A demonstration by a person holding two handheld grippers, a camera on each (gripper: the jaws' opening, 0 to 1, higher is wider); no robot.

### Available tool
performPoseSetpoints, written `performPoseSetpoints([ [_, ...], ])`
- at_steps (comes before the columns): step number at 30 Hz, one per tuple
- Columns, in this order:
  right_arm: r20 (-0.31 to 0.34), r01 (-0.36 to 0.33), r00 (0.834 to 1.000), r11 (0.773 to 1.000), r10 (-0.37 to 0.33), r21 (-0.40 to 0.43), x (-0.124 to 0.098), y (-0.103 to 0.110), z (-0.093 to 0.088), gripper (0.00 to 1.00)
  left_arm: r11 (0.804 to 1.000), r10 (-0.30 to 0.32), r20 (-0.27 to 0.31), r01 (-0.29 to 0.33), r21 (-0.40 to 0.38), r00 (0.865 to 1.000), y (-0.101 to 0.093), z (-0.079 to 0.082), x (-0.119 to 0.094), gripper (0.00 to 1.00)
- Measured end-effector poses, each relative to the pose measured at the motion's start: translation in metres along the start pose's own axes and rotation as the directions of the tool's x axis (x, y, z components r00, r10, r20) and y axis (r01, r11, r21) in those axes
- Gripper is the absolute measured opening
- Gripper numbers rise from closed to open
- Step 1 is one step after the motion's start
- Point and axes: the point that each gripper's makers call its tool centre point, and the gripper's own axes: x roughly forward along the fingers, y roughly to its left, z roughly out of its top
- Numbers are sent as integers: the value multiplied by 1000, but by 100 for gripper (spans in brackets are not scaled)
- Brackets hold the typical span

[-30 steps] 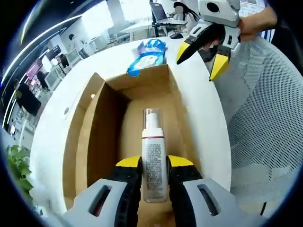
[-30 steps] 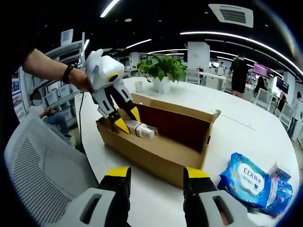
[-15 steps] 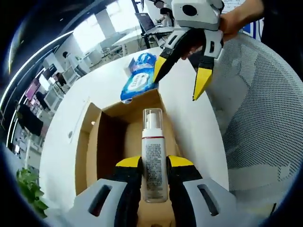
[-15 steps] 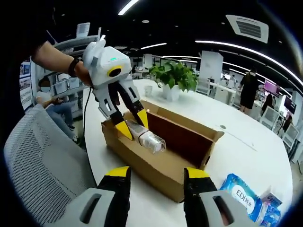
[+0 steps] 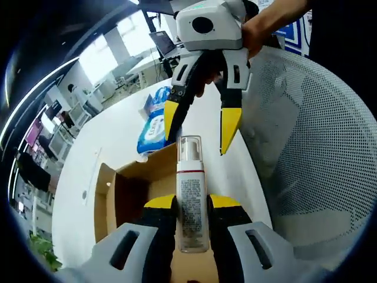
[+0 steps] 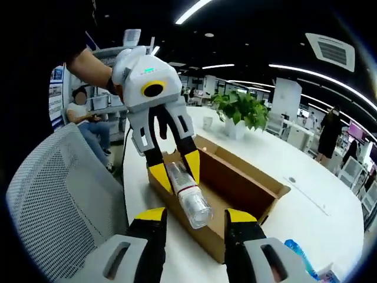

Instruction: Operate the shoe box by opening the lid, removing the specified soft item, and placing it in the target area until the item is outside and the box remains undamaged.

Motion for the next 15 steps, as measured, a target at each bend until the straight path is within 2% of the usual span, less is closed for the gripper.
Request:
performPoseSetpoints([
  [8, 18, -46, 999, 999, 46, -9, -3, 10, 0, 28, 999, -26, 38, 25, 28, 999, -8, 13, -2, 19],
  [15, 41, -97, 994, 995, 98, -17, -8, 14, 6, 20, 996, -82, 73, 80, 32, 994, -15, 21, -7, 19],
])
